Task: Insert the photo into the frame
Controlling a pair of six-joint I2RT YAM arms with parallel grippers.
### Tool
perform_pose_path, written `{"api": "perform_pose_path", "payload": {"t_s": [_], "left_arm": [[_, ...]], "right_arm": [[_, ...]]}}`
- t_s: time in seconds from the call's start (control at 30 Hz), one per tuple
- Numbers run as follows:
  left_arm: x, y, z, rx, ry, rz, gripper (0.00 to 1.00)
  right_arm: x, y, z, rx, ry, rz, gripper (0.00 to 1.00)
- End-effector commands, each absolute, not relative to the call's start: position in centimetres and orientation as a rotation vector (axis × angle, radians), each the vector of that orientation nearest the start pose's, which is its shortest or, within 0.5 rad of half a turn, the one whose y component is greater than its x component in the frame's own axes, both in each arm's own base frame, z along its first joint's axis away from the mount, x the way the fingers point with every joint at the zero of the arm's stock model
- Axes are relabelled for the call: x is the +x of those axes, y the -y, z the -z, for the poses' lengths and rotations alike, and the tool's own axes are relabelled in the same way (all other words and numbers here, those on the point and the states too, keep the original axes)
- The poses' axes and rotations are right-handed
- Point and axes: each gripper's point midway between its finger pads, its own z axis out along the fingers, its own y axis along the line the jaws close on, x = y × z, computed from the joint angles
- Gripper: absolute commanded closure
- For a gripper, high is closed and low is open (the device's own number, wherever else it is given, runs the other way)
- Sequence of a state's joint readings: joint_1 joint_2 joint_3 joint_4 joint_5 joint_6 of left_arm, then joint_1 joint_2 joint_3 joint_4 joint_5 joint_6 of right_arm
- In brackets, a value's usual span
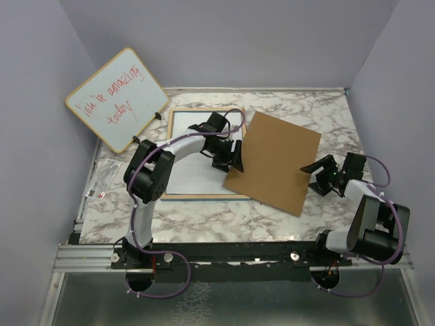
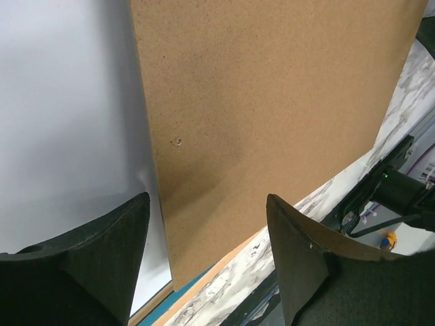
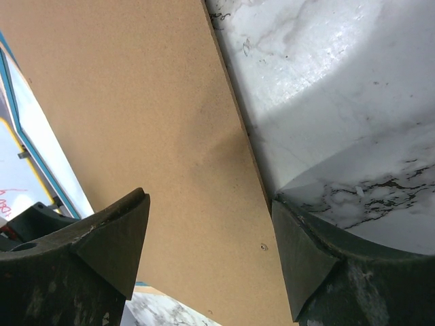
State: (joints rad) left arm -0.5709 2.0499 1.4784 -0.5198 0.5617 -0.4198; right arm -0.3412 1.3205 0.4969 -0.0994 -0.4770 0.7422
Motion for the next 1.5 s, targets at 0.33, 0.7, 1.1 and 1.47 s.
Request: {"api": "perform_pose_path", "payload": {"t_s": [0.33, 0.7, 1.1, 1.47], "left_arm": [[30.3, 34.4, -8.3, 0.551, -2.722, 1.269, 0.68], [32.3, 34.2, -12.6, 0.516, -2.593, 1.476, 0.94], [38.0, 29.7, -17.5, 0.285, -2.457, 1.534, 1.0], [40.5, 29.2, -19.3, -0.119, -2.366, 1.752, 1.0]], "right_arm": [[28.6, -2.3, -4.5, 1.115, -2.249, -0.86, 0.24], [28.6, -3.8, -5.3, 1.073, -2.202, -1.008, 0.24], [28.4, -3.8, -5.7, 1.071, -2.134, -0.998, 0.2], [27.0, -5.5, -4.8, 1.091, -2.091, -1.133, 0.17]]}}
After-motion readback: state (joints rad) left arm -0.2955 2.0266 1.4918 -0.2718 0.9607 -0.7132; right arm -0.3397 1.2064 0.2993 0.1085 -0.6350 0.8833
